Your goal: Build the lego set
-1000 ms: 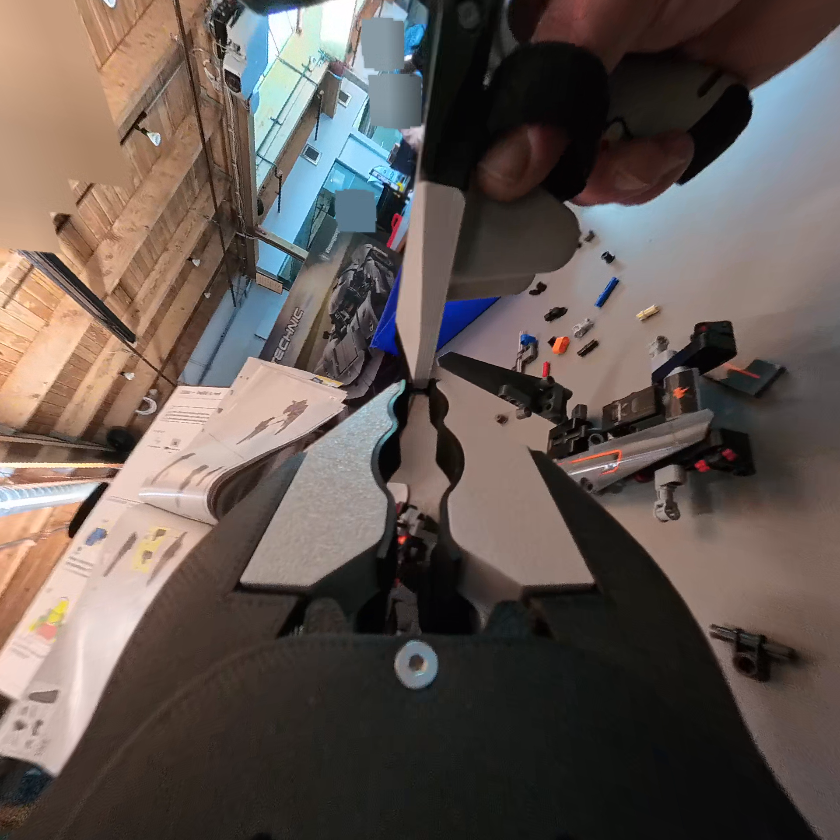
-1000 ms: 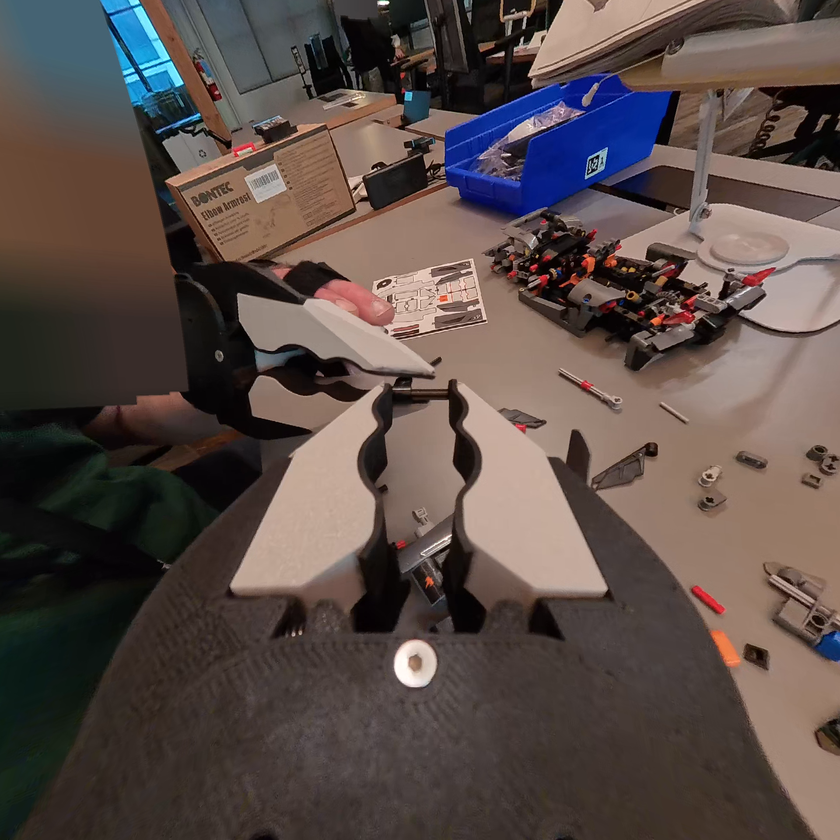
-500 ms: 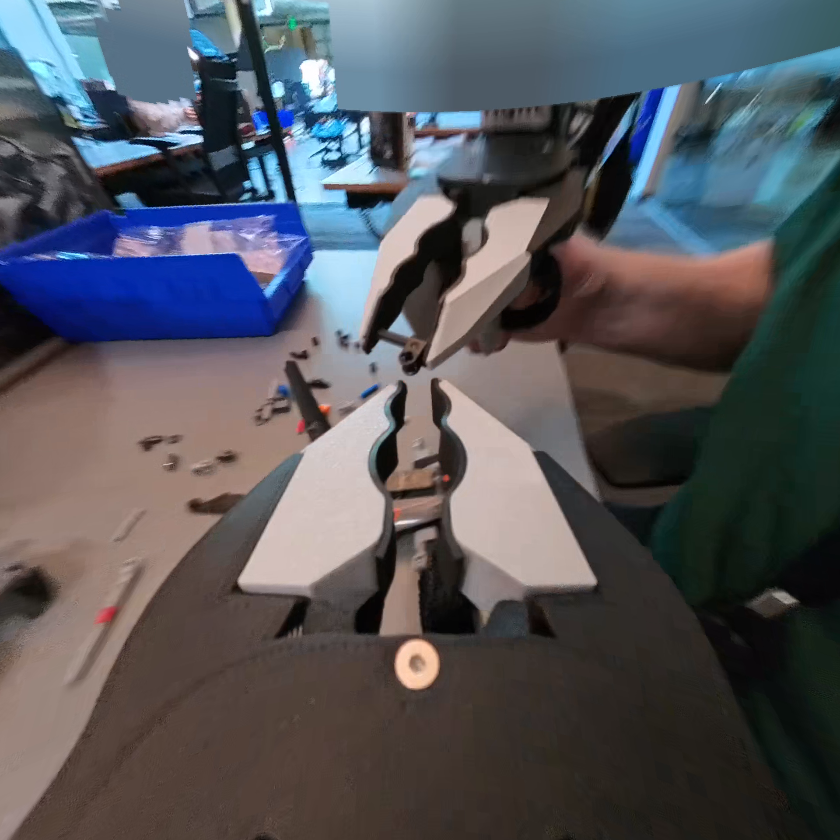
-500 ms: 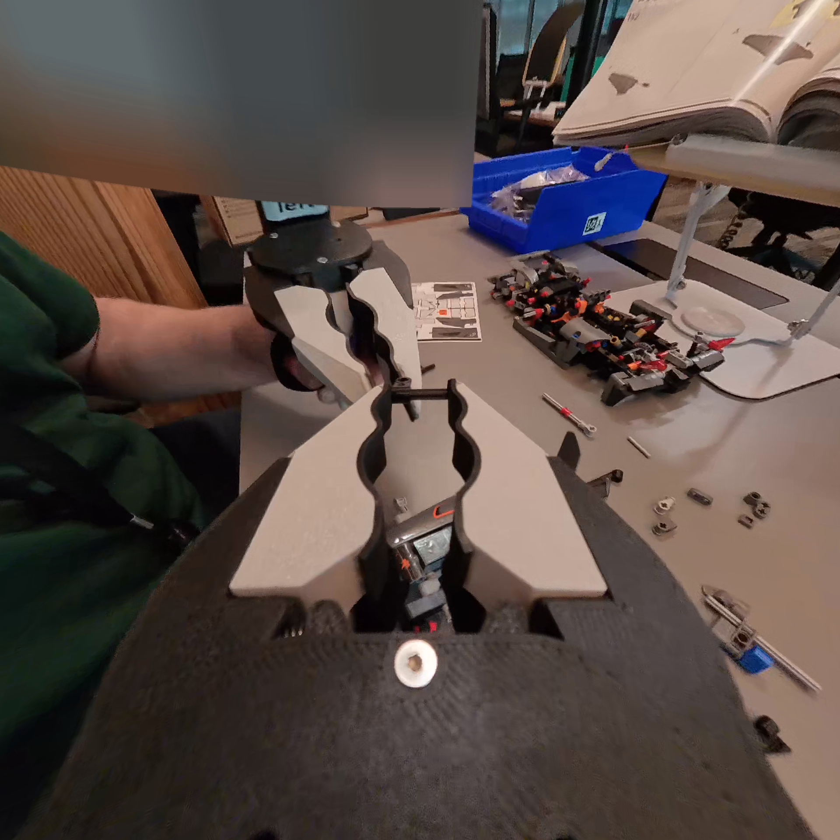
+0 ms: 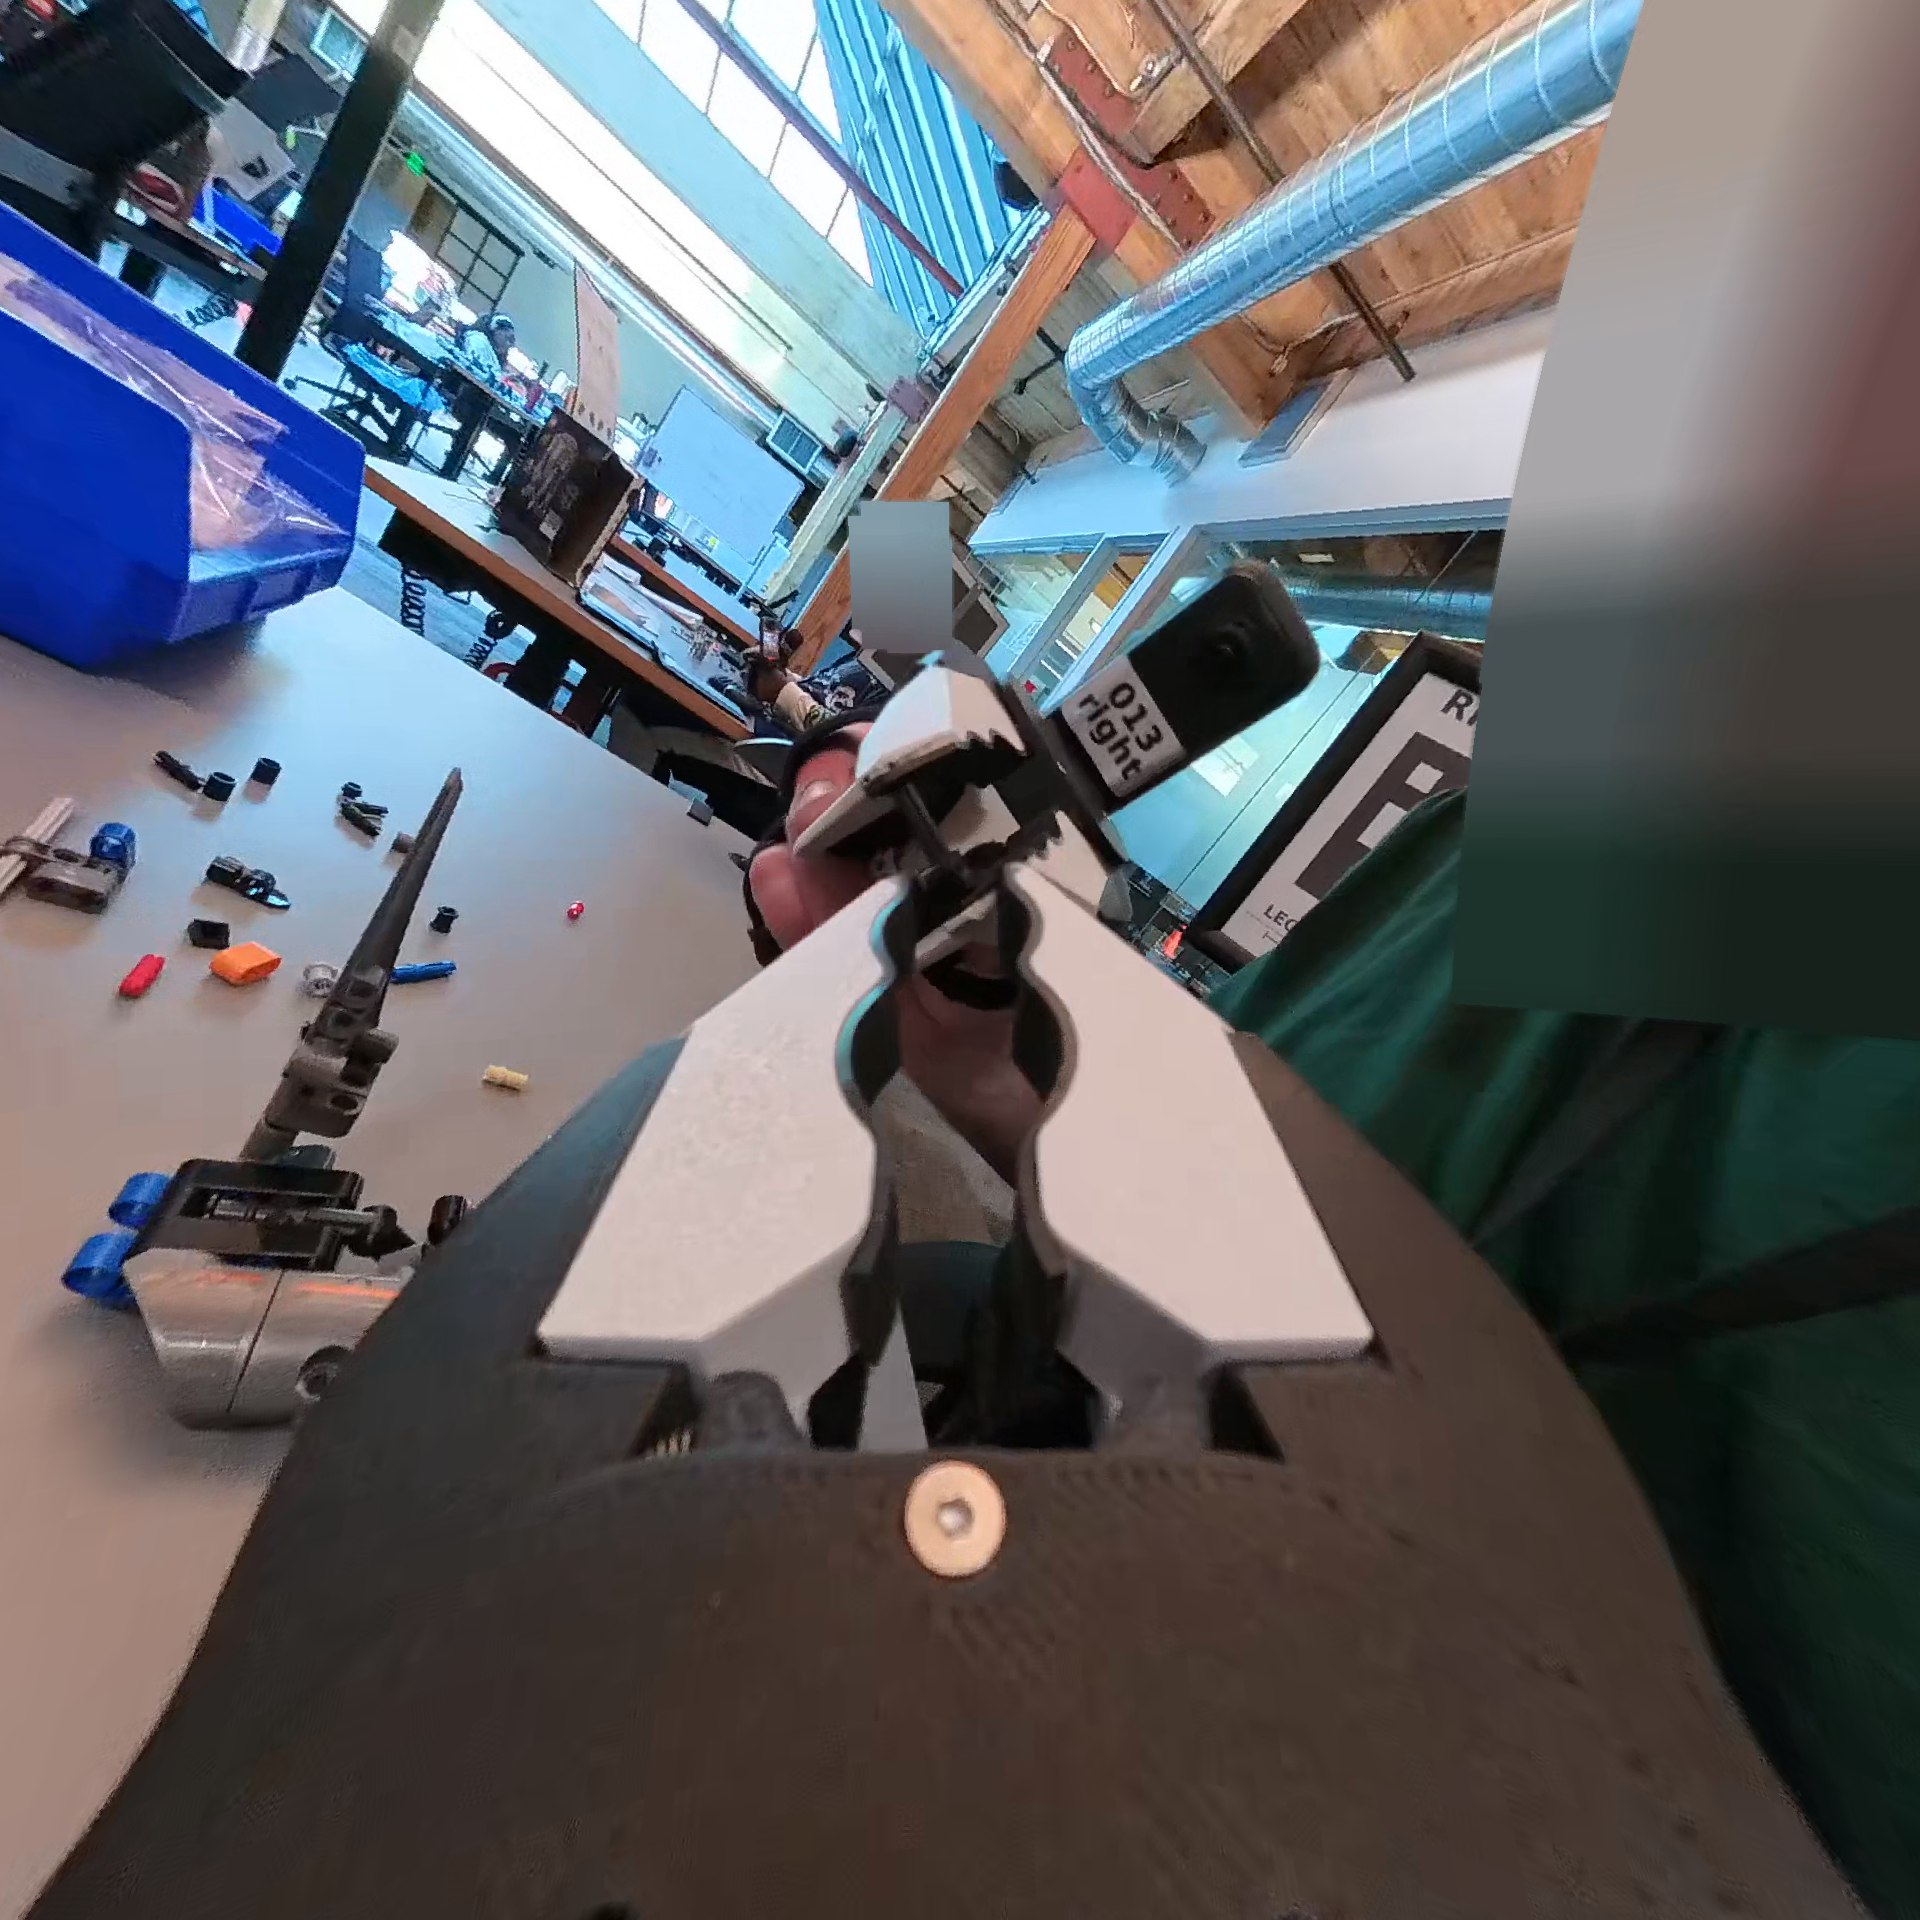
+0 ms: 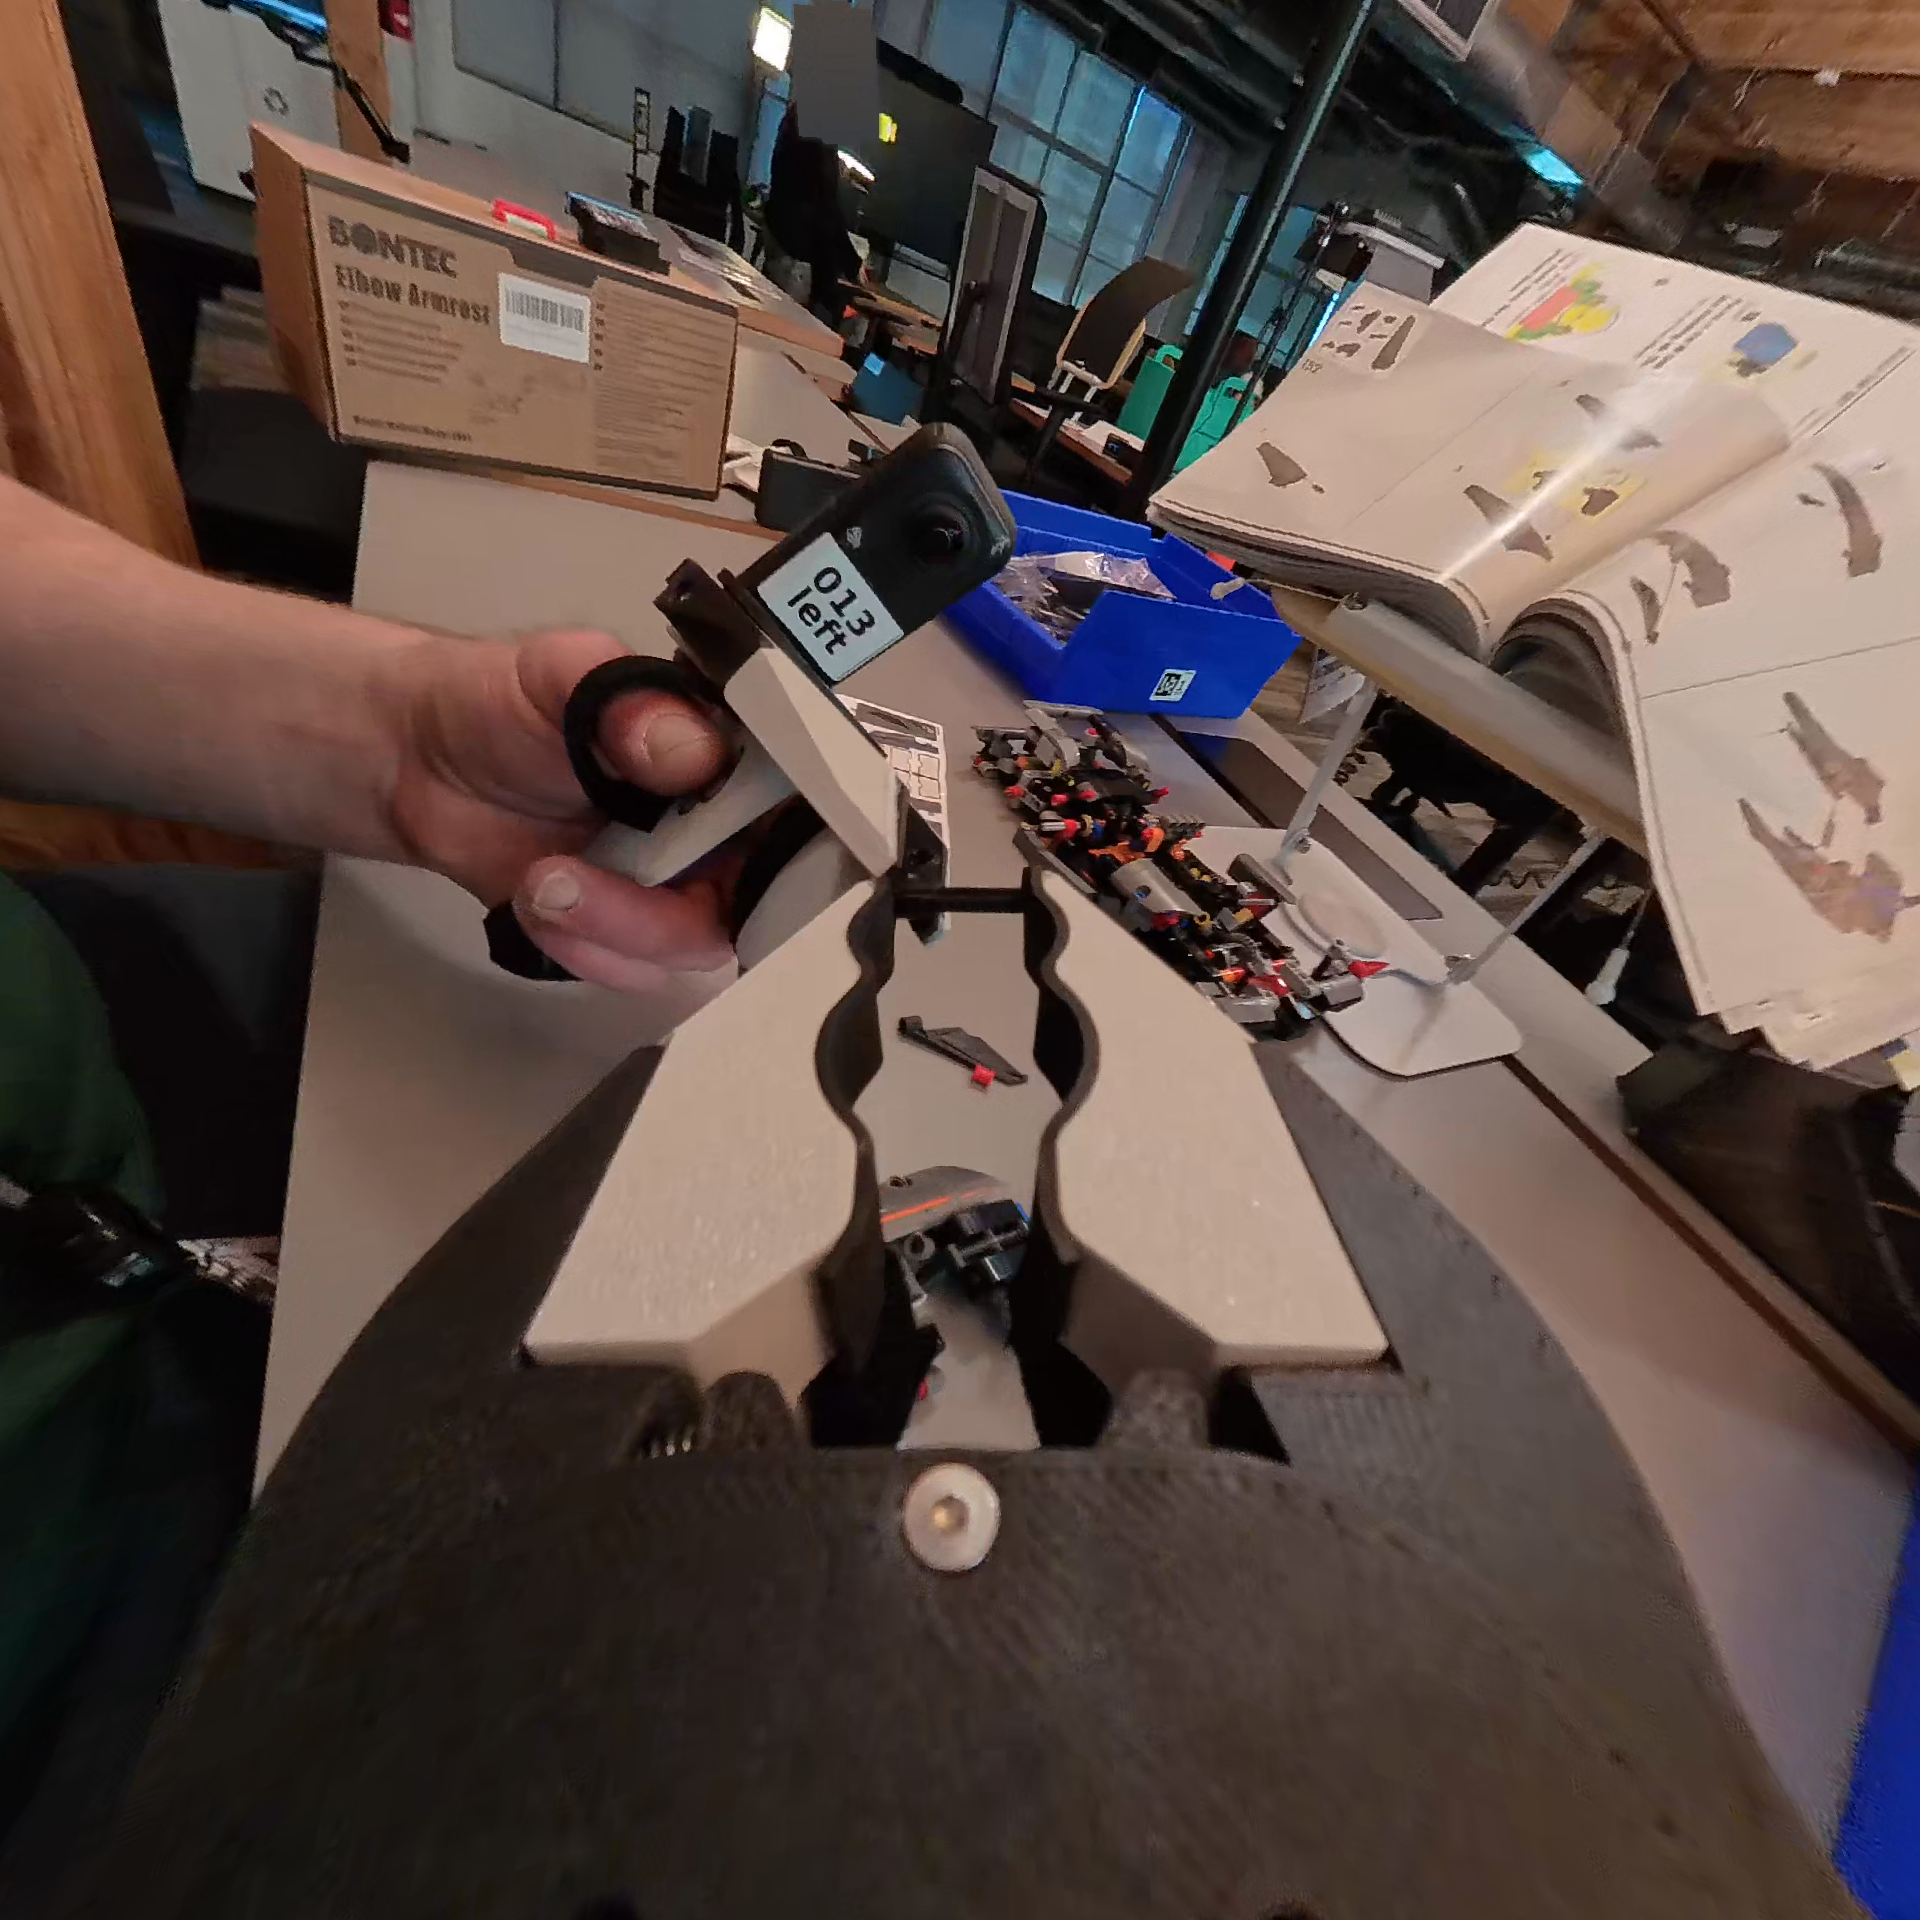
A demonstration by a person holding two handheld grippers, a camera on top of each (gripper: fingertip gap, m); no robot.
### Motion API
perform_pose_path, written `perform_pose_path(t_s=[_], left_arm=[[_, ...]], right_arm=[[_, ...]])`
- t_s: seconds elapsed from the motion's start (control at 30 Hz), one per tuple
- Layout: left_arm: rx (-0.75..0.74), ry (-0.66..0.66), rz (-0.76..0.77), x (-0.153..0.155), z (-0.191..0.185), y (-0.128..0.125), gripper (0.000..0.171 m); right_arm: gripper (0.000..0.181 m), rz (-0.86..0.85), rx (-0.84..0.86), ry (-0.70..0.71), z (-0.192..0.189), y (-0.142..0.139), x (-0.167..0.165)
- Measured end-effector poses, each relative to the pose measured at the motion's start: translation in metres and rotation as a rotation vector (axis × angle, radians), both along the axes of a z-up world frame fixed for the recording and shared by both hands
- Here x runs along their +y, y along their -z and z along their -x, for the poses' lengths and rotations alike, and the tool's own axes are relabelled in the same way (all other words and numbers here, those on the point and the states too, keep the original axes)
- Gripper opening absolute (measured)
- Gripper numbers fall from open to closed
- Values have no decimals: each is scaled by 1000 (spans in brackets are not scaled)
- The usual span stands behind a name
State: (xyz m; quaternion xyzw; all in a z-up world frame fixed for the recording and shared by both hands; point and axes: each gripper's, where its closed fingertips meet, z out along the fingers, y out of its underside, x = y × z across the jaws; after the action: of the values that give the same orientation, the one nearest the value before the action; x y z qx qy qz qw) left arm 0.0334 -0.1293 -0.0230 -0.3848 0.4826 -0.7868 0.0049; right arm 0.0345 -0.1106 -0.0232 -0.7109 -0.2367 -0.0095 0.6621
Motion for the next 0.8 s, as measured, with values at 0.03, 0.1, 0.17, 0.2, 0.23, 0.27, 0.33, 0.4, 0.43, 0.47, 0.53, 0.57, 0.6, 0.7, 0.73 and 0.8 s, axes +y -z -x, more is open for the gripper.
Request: perform_pose_path(t_s=[0.03,0.1,0.17,0.2,0.23,0.27,0.33,0.4,0.43,0.47,0.53,0.57,0.6,0.7,0.73,0.8], left_arm=[[0,-8,2,0,0,0,10],[-8,-37,-7,1,-1,-1,7],[-7,-51,-5,0,-2,-1,7],[-12,-61,0,0,-2,-1,7],[-19,-68,4,0,-1,-2,6],[-18,-86,-8,0,-2,-1,6],[-35,-125,-53,1,-4,-1,6],[-49,-155,-112,2,-4,-1,6],[-65,-178,-157,2,-5,-1,6],[-76,-192,-180,3,-4,-3,6],[-84,-227,-242,5,-5,-3,6],[-99,-254,-287,7,-6,-3,6],[-100,-263,-326,7,-6,-2,6],[-115,-343,-581,10,-10,7,6],[-125,-372,-667,12,-10,8,6],[-159,-439,-854,15,-12,10,6]], right_arm=[[23,-1,-20,10,-1,1,0],[23,-20,-69,21,-1,0,-1],[23,-27,-128,41,-2,0,-1],[23,-36,-148,46,-1,-1,-1],[23,-42,-168,50,-1,-2,-1],[23,-36,-203,66,-3,0,-1],[23,-45,-236,88,-3,-1,0],[24,-41,-216,83,-4,-2,-2],[25,-41,-205,79,-4,-3,-3],[25,-38,-206,82,-5,-3,-4],[24,-25,-250,104,-9,0,-6],[24,-16,-246,103,-10,0,-8],[25,-11,-208,101,-11,-1,-8],[19,1,14,60,-17,-10,-11],[17,5,81,48,-19,-13,-12],[16,37,192,14,-20,-14,-12]])
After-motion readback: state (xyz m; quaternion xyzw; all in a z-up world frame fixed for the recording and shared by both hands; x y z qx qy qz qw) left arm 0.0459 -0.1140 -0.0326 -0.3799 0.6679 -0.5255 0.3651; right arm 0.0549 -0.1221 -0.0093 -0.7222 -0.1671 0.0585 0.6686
